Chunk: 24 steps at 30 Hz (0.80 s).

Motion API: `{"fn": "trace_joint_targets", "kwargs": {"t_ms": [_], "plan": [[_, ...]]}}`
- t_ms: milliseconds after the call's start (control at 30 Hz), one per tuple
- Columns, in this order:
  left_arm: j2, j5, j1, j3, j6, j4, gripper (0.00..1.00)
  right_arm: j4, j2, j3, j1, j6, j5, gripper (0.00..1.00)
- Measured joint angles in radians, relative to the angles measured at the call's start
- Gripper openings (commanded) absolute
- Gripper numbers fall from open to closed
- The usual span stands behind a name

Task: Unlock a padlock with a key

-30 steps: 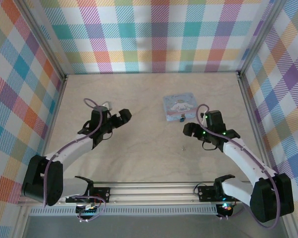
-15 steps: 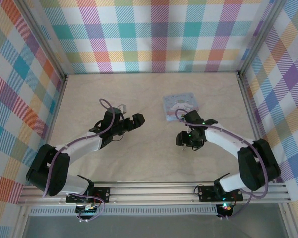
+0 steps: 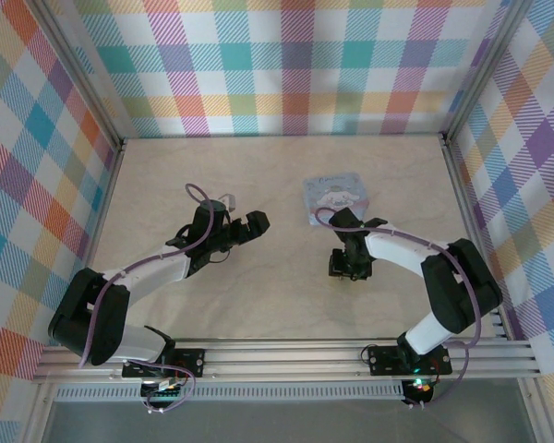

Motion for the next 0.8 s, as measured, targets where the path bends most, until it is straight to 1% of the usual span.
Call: {"fn": "trace_joint_targets", "kwargs": {"t_ms": [233, 300, 533, 733, 800], "plan": [[0.0, 0.0, 0.0, 0.0, 0.0, 0.0, 1.0, -0.016, 0.017, 0.01, 0.014, 0.005, 0.007, 0.41], [0.0, 0.0, 0.0, 0.0, 0.0, 0.0, 1.0, -0.02, 0.017, 0.01, 0.016, 0.006, 0.007, 0.4], [0.0, 0.0, 0.0, 0.0, 0.0, -0.001, 1.0, -0.033, 0.017, 0.01, 0.017, 0.011, 0.008, 0.31], [0.0, 0.0, -0.001, 0.0, 0.0, -0.001, 1.0, -0.037, 0.017, 0.01, 0.02, 0.016, 0.011, 0.28], [0.0, 0.0, -0.001, 0.0, 0.0, -0.001, 1.0, -0.038, 0.016, 0.01, 0.022, 0.019, 0.015, 0.25]]}}
